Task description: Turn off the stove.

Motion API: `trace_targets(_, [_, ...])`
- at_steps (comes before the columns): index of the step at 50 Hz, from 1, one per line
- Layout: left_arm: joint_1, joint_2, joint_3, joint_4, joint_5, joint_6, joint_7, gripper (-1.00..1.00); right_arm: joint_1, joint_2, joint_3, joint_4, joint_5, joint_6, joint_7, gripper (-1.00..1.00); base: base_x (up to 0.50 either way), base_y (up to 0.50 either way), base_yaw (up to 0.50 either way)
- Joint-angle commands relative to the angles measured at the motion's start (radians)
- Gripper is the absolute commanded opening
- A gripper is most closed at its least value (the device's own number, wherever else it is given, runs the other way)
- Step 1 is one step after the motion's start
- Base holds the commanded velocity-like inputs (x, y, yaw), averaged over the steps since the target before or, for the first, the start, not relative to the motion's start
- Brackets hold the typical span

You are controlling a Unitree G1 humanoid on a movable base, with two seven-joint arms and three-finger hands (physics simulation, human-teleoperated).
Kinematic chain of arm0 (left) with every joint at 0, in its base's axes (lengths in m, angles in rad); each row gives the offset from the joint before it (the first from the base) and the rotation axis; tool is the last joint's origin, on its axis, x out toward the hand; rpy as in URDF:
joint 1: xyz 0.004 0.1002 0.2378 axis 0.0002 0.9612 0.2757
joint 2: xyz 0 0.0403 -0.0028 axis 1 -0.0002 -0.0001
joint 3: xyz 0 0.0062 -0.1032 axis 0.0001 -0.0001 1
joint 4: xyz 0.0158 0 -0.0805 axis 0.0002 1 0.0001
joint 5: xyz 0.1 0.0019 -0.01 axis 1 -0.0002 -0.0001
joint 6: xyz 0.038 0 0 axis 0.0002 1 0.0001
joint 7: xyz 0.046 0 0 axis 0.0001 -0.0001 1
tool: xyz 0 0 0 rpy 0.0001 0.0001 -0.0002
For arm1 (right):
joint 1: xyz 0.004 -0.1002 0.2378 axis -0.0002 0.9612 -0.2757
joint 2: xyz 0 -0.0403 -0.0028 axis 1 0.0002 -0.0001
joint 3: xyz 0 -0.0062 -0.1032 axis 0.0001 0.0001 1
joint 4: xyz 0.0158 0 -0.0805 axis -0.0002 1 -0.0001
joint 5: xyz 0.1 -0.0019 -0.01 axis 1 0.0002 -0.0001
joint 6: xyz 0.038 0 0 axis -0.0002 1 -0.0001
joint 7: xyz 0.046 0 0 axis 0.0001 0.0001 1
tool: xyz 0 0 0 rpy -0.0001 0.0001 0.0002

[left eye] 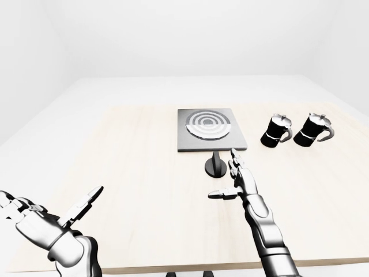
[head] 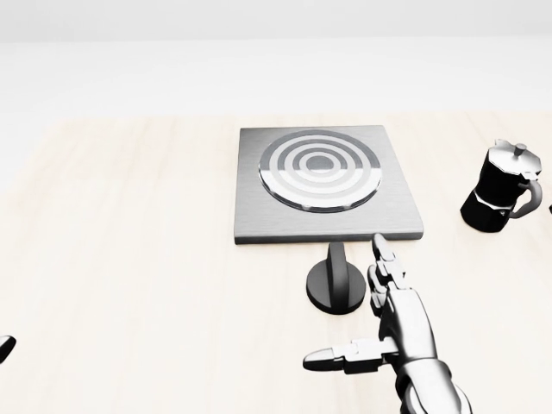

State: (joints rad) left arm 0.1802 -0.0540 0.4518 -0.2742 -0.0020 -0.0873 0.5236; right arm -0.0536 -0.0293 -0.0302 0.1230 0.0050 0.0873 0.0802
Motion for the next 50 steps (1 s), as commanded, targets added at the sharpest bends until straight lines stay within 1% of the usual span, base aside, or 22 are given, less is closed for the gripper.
trace_targets(1, [0.001, 0.001, -0.003, 0.008, 0.004, 0.000, 0.000, 1.00, -0.023, -0.001, -0.003, 0.029, -0.012, 0.000, -0.005, 1.00, 0.00, 0.00, 0.00])
trace_targets(13, [0.004, -0.001, -0.006, 0.009, 0.013, 0.000, 0.000, 1.00, -0.065, 0.001, -0.001, 0.131, -0.004, 0.000, 0.002, 1.00, 0.00, 0.00, 0.00])
trace_targets(22, [0.008, -0.003, -0.004, 0.001, 0.010, 0.000, 0.000, 1.00, -0.116, 0.002, 0.002, 0.221, -0.014, 0.000, -0.013, 1.00, 0.00, 0.00, 0.00])
trace_targets(35, [0.006, -0.002, -0.002, 0.002, 0.010, 0.000, 0.000, 1.00, -0.159, 0.007, 0.011, 0.284, -0.010, 0.000, -0.001, 1.00, 0.00, 0.00, 0.00])
trace_targets(37, [0.009, -0.004, -0.001, -0.005, 0.009, 0.000, 0.000, 1.00, -0.170, 0.008, 0.011, 0.305, -0.011, -0.004, -0.003, 1.00, 0.00, 0.00, 0.00])
trace_targets(41, [0.006, -0.004, 0.000, -0.001, 0.011, 0.000, 0.000, 1.00, -0.157, 0.013, 0.019, 0.271, -0.013, 0.000, -0.006, 1.00, 0.00, 0.00, 0.00])
trace_targets(50, [0.006, -0.003, 0.000, -0.001, 0.008, 0.000, 0.000, 1.00, -0.046, 0.050, 0.082, 0.130, -0.052, 0.000, -0.003, 1.00, 0.00, 0.00, 0.00])
